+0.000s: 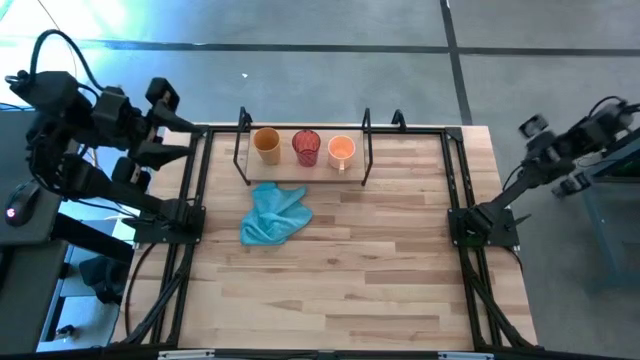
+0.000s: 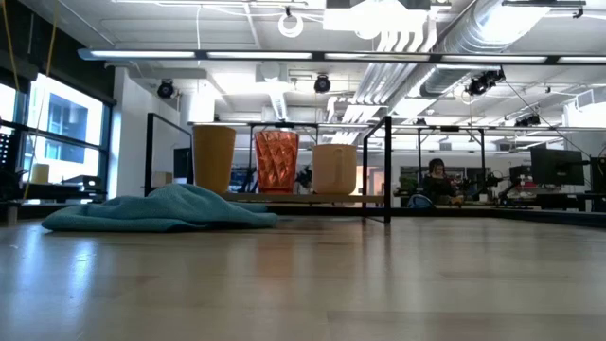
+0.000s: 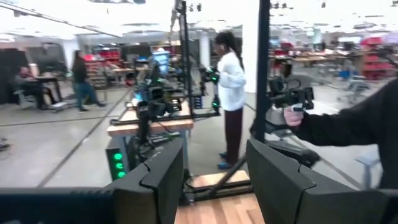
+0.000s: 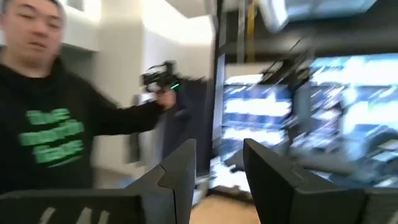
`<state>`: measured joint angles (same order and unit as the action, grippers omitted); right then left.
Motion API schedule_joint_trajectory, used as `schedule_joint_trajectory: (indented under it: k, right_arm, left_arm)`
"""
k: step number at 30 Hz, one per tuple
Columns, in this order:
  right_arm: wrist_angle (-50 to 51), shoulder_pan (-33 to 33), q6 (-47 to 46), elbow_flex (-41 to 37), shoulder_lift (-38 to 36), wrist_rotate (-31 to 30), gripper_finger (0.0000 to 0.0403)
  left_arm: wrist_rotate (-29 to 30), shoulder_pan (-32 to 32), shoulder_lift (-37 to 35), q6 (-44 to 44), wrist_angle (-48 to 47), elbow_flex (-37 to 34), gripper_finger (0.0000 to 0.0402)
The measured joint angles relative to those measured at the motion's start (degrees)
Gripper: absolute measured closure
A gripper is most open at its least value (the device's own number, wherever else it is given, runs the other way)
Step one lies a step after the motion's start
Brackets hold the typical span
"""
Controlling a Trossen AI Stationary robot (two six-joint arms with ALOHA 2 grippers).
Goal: Stack small to large cups/mugs on shelf
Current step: Return to Home Position
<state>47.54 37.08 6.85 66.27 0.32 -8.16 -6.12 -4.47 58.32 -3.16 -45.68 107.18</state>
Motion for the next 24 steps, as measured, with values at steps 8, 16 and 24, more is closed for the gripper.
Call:
schedule_joint_trajectory:
  k: [8, 16, 24]
  right_arm:
    - [3.19, 1.31, 6.34, 11.13, 0.00, -10.98, 0.0277]
    - [7.05, 5.06, 7.58, 18.25, 0.00, -22.89, 0.0277]
    - [7.94, 9.28, 7.01, 16.76, 0.00, -23.19, 0.0277]
  left_arm:
    - [5.77, 0.00, -0.75, -3.12, 1.60, 0.00, 0.0238]
    - [15.20, -0.02, -3.70, -3.04, 0.14, -0.01, 0.0238]
    - [16.74, -0.01, -15.25, -2.17, 10.36, -15.64, 0.0238]
